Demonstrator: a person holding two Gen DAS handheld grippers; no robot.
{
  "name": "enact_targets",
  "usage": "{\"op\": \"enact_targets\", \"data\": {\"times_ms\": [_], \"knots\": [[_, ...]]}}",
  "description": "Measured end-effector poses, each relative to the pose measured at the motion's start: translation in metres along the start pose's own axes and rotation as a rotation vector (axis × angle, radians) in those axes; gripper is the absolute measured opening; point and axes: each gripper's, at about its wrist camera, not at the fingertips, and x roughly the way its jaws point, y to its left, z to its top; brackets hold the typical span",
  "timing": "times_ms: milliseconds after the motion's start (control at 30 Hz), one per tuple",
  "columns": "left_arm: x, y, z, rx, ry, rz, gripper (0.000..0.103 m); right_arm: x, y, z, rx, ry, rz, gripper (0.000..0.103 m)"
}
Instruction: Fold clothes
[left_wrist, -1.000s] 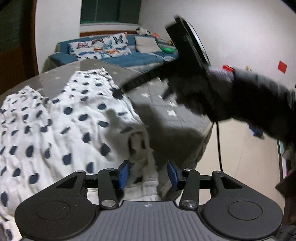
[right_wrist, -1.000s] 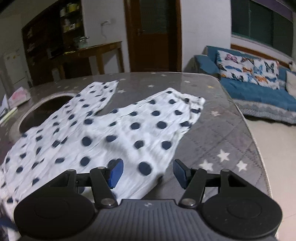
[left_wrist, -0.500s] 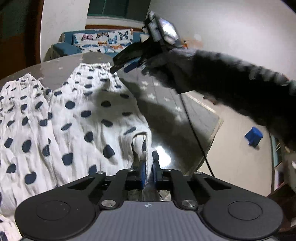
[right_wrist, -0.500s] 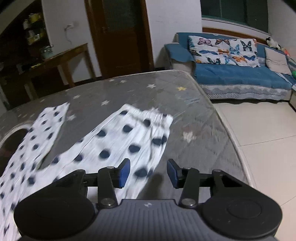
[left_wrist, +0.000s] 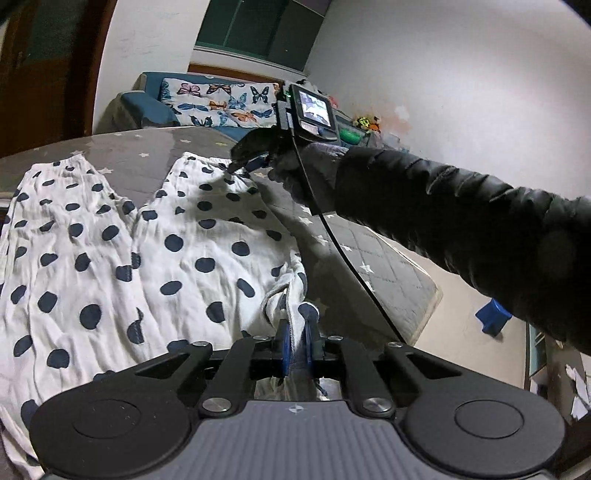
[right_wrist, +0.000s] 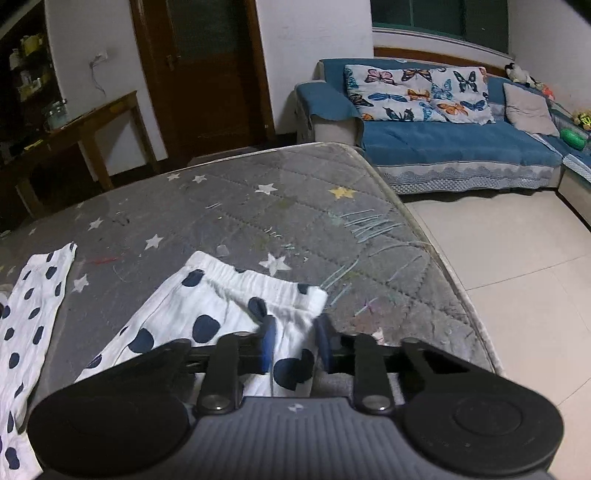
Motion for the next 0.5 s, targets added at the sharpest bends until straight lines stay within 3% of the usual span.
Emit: {"op": "enact_targets", "data": {"times_ms": [100, 300, 500], "knots": [[-0.006, 0.005, 0.001, -0.009, -0.018, 0.007, 0.009, -0.009, -0.002, 0.003, 0.015, -0.017, -0.020, 0.005], [-0.033, 0.014, 0.000, -0.033, -0.080, 0.021, 0.009, -0.041, -0.002, 0.021, 0.062, -0.072, -0.011, 0.003], [-0.068, 0.030, -0.005, -0.083, -0.150, 0.041, 0.008, -0.068, 0.032, 0.052, 0.056, -0.132, 0.028, 0.001]]}}
